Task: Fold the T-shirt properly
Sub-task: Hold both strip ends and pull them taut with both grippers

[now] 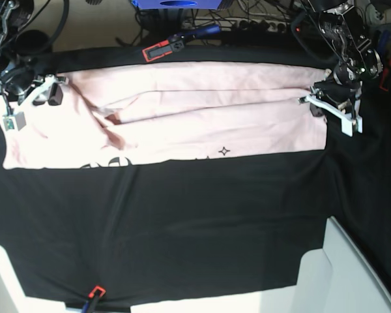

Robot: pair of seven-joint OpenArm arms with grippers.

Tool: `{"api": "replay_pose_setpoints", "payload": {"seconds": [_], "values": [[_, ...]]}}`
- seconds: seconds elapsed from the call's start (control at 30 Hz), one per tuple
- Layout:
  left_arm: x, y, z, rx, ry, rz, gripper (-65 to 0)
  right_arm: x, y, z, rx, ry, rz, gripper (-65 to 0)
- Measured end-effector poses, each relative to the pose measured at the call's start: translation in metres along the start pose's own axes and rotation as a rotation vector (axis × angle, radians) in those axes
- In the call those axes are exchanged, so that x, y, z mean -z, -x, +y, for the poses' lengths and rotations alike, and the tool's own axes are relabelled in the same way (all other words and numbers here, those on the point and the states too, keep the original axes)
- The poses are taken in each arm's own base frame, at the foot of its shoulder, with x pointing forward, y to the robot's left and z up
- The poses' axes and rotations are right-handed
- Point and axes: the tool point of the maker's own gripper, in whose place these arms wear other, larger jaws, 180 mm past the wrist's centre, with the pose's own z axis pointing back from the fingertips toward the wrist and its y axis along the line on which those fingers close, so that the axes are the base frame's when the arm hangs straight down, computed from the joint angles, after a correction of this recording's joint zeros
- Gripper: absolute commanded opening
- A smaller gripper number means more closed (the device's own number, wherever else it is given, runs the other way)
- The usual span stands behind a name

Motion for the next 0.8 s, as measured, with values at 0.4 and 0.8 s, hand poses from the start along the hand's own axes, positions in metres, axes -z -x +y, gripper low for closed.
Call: {"api": "replay_pose_setpoints", "payload": {"seconds": [0.4, 0.8], "values": [[0.001, -0.011, 0.005, 0.010, -0.009, -0.015, -40.6, 0.006, 0.012, -0.001, 0.028, -0.013, 0.028, -39.8], [-0.004, -0.017, 0.022, 0.040, -0.039, -0.014, -40.1, 0.014, 0.021, -0.002, 0.064, -0.025, 0.023, -39.8]]}}
